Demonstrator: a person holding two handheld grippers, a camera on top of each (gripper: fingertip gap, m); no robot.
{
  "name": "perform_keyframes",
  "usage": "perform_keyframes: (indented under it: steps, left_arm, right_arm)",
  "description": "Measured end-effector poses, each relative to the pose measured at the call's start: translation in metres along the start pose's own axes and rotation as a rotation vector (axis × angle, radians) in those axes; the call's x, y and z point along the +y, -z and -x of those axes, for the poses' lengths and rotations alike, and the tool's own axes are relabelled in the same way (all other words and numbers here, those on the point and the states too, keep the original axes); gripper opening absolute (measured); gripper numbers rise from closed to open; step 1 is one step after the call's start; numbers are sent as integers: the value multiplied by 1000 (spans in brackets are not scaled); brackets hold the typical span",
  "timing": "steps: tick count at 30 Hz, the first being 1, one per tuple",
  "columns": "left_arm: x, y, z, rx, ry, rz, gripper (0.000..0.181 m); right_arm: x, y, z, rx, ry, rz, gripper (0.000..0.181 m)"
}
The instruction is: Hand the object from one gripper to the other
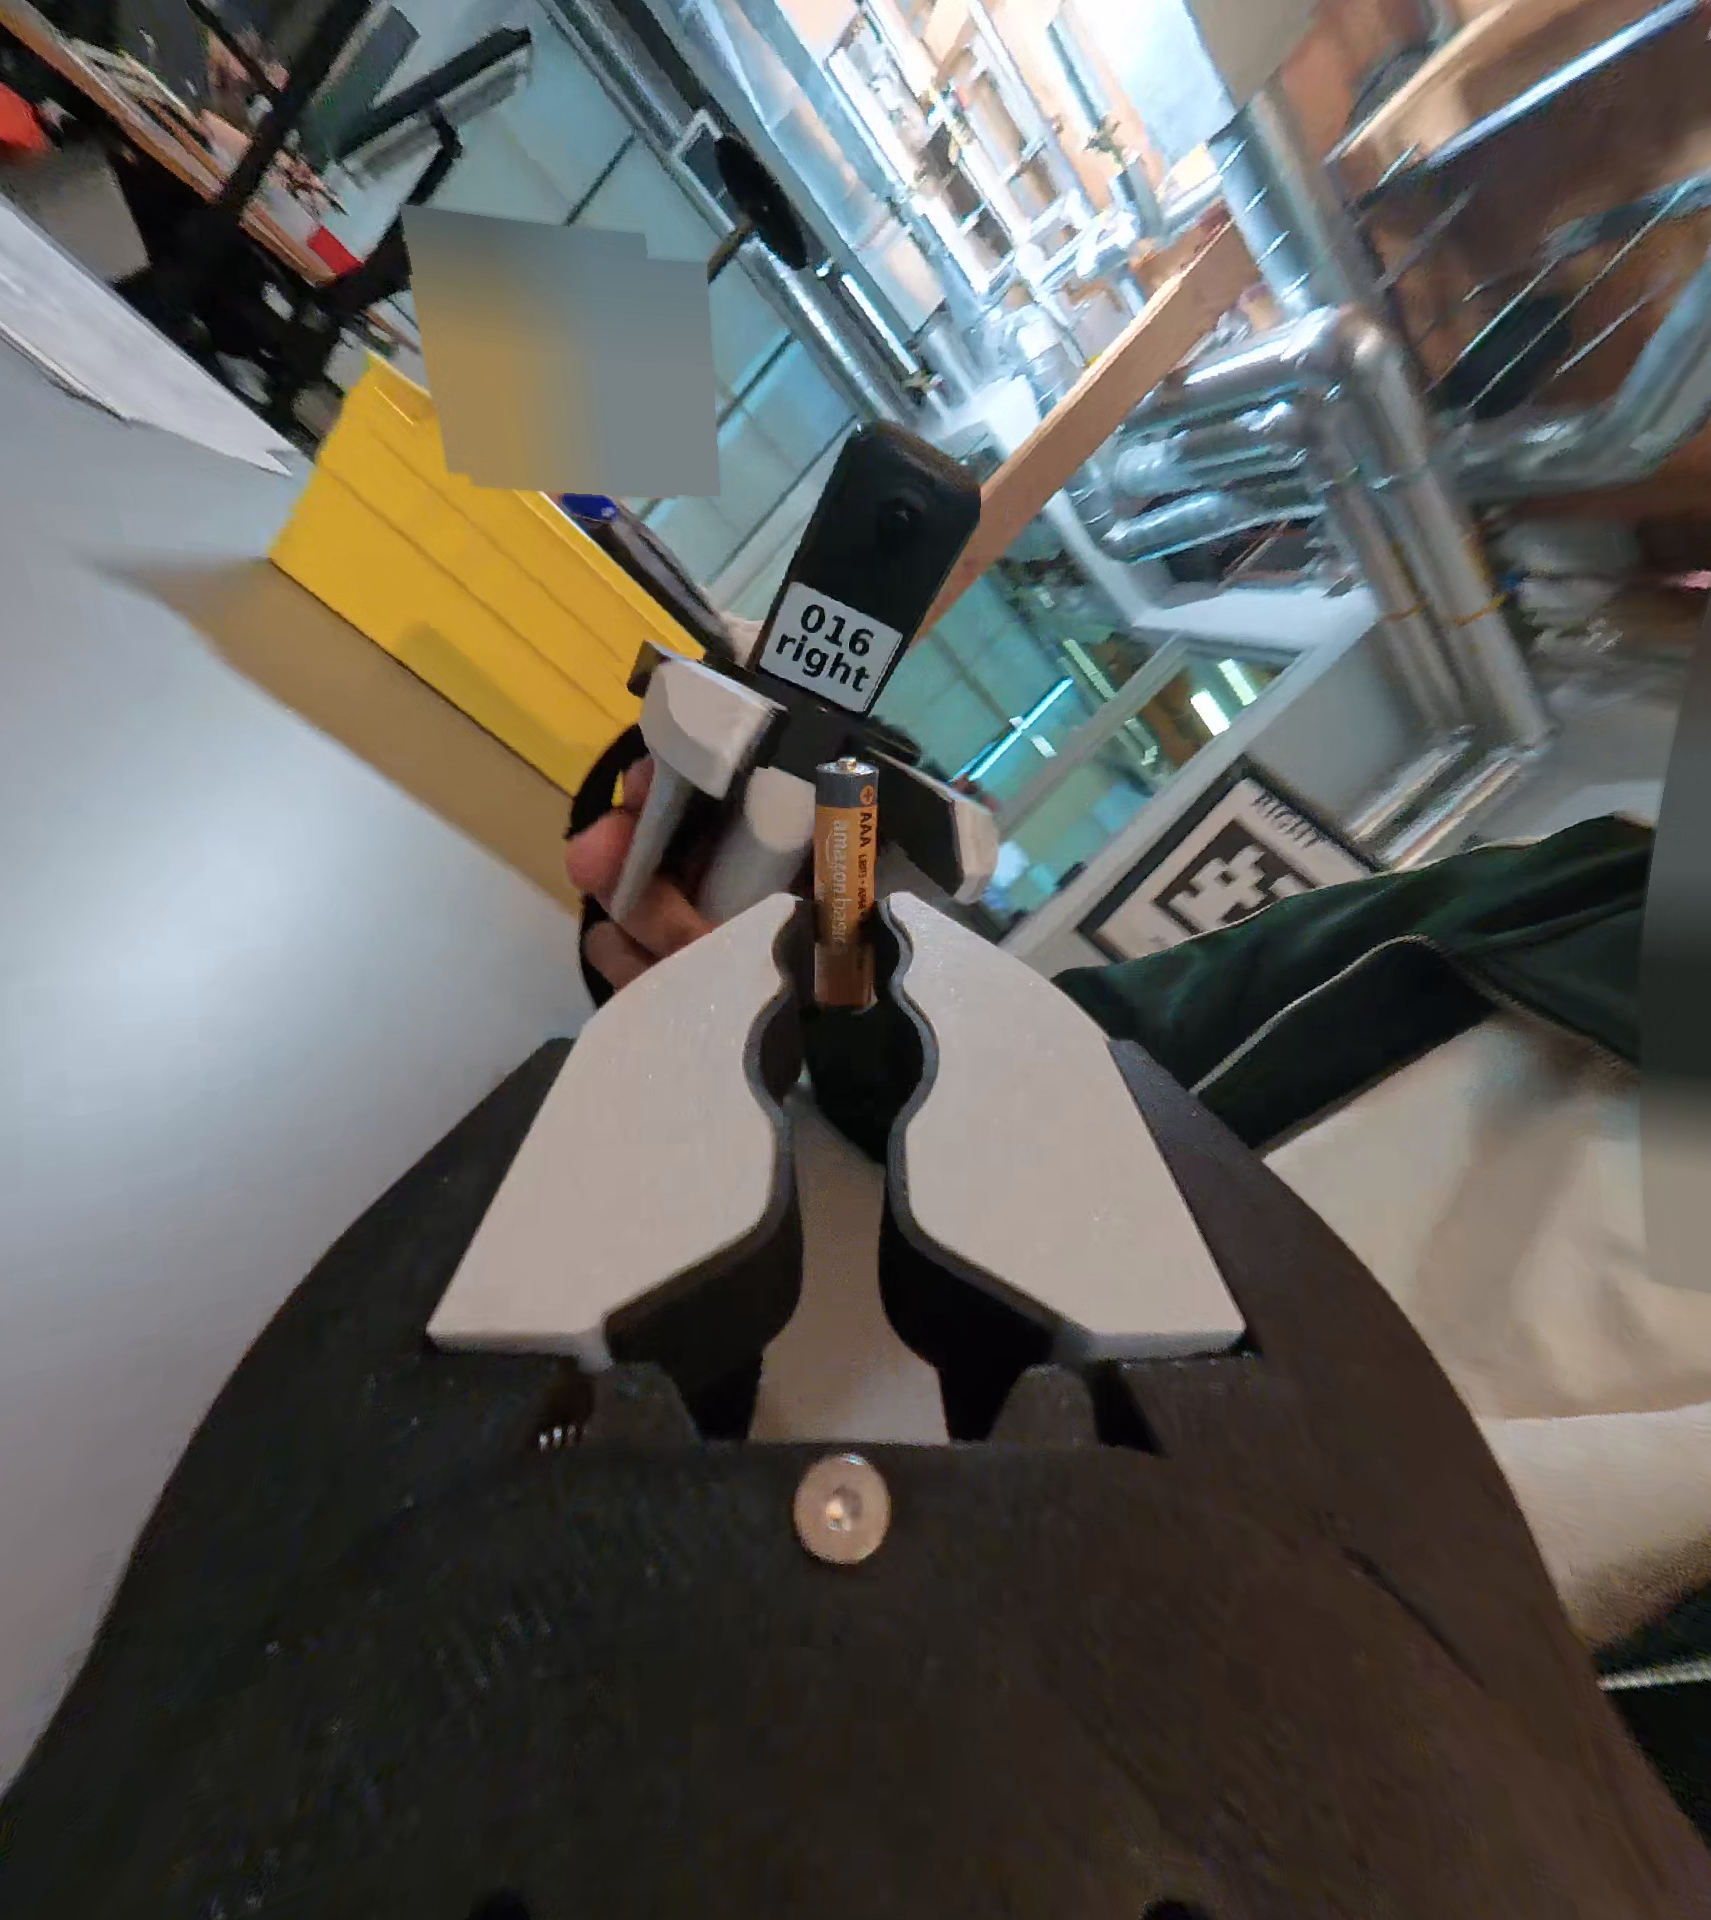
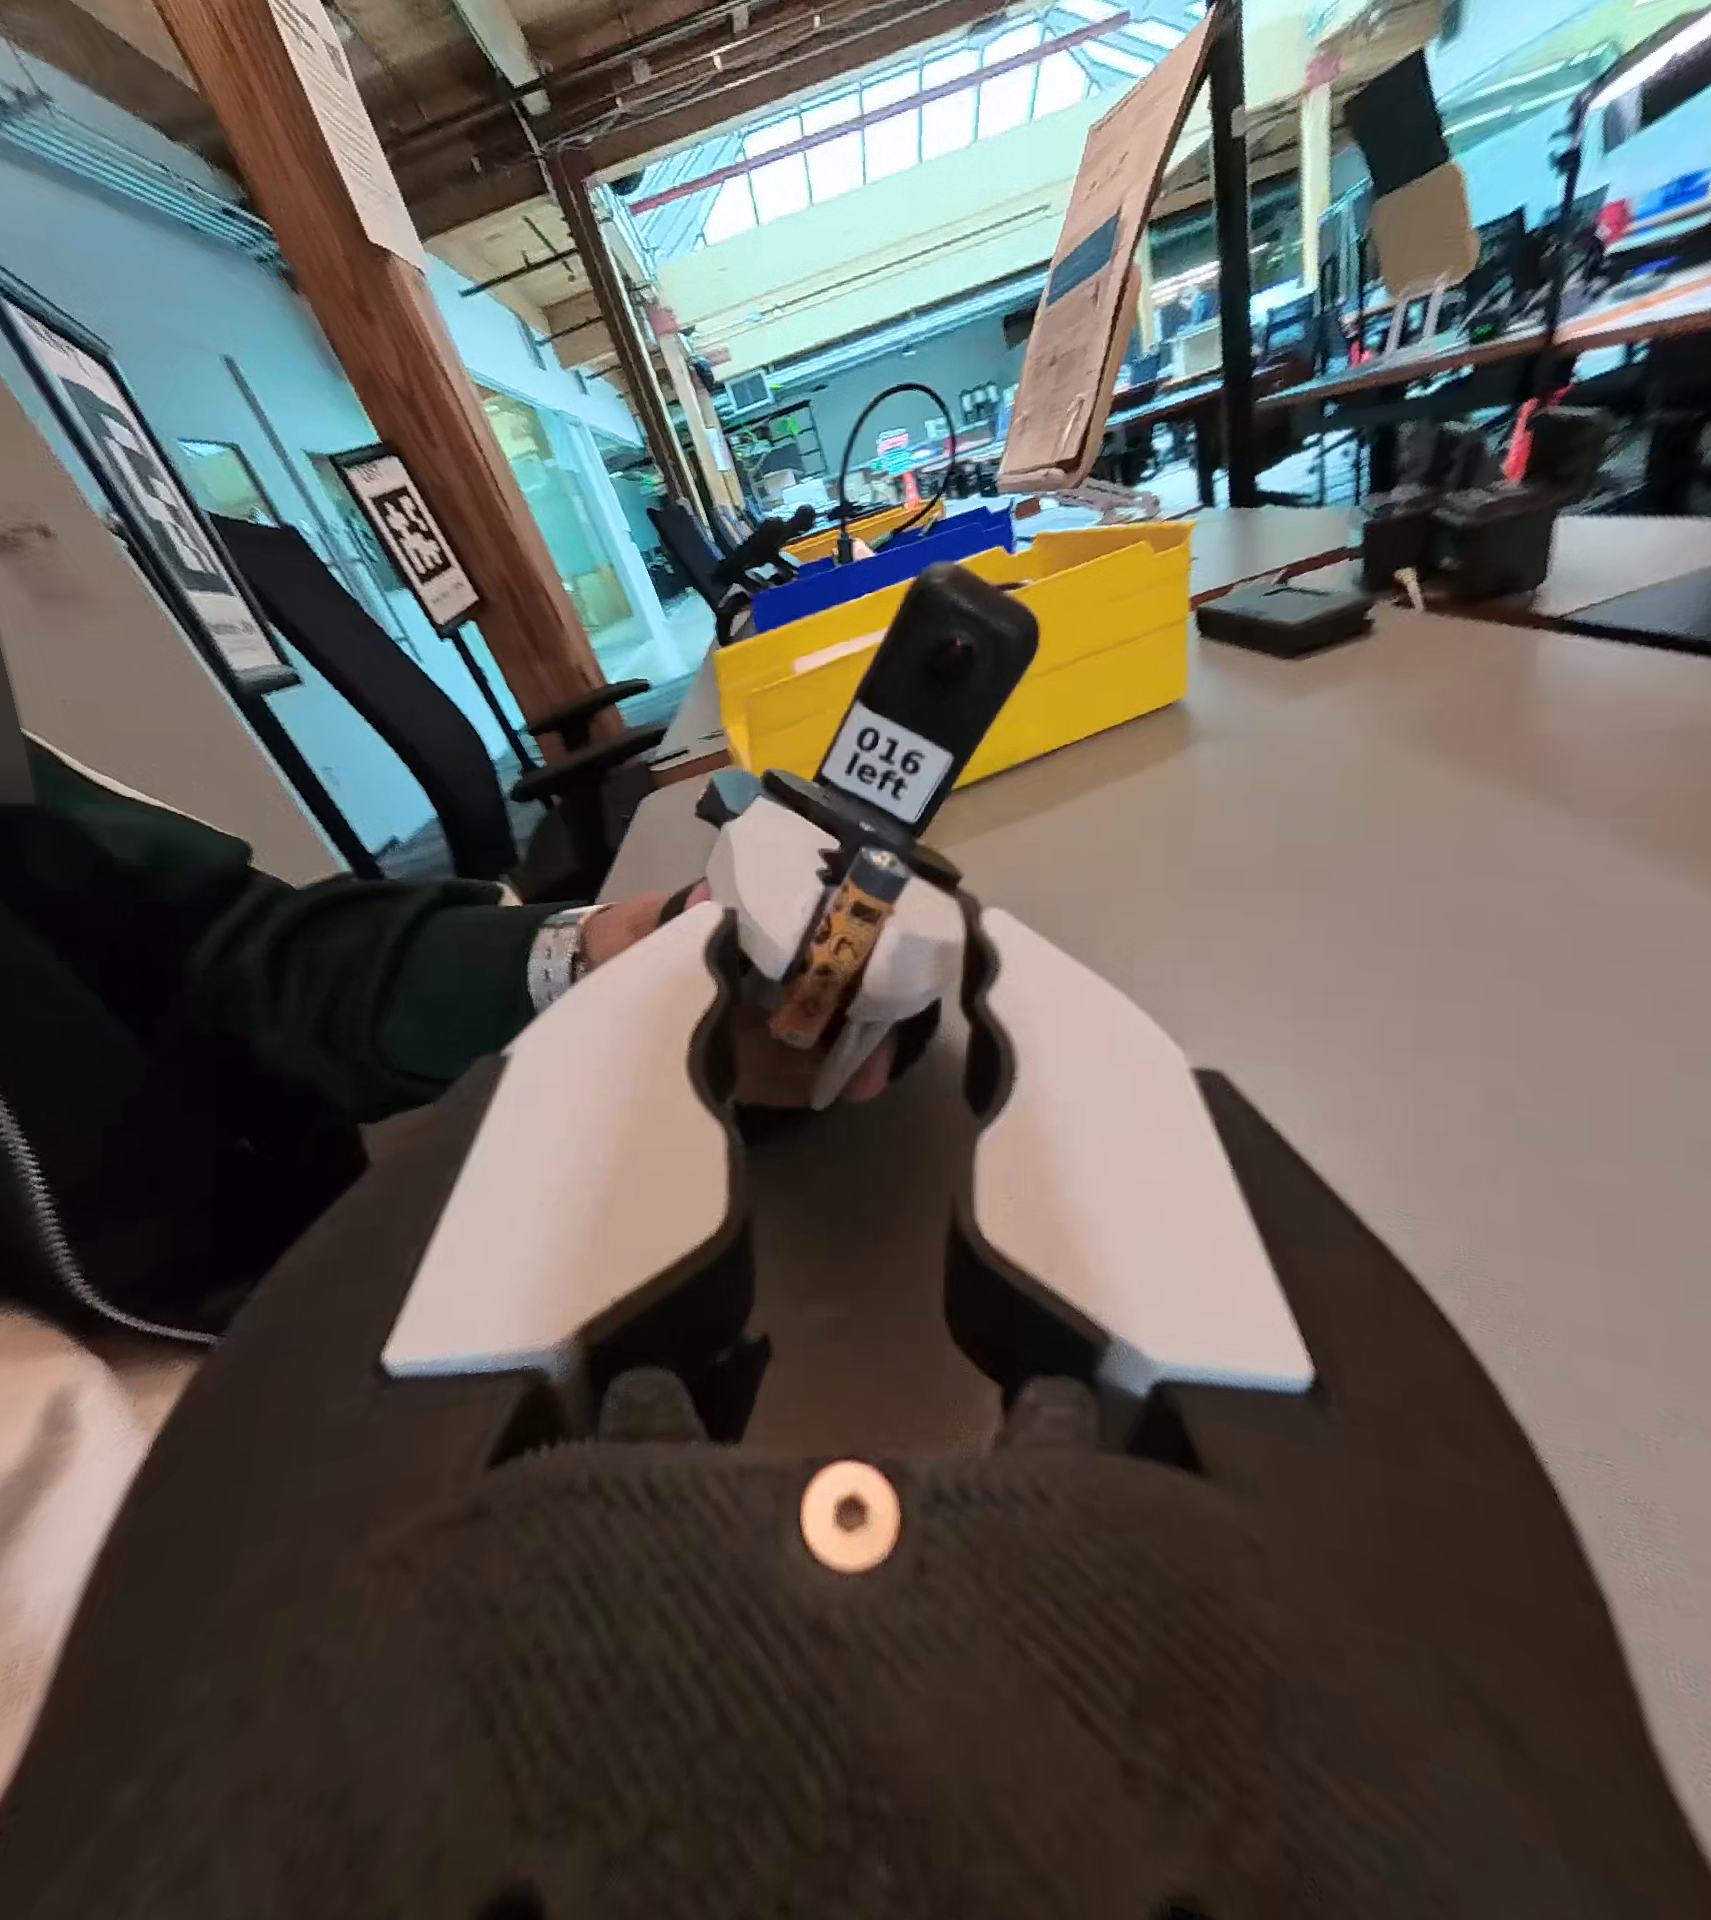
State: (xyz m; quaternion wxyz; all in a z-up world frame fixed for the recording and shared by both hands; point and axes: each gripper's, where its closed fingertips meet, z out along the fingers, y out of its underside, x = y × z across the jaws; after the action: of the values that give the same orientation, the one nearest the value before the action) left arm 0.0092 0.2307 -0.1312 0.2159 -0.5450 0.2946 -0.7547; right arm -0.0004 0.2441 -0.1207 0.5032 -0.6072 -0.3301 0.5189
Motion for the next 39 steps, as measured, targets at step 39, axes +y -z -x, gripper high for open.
perform_keyframes:
  steps: [39]
  left_arm:
    - [0,-11,-5,-329,-818,127,69]
  right_arm:
    - [2,5,3,-287,-681,-27,10]
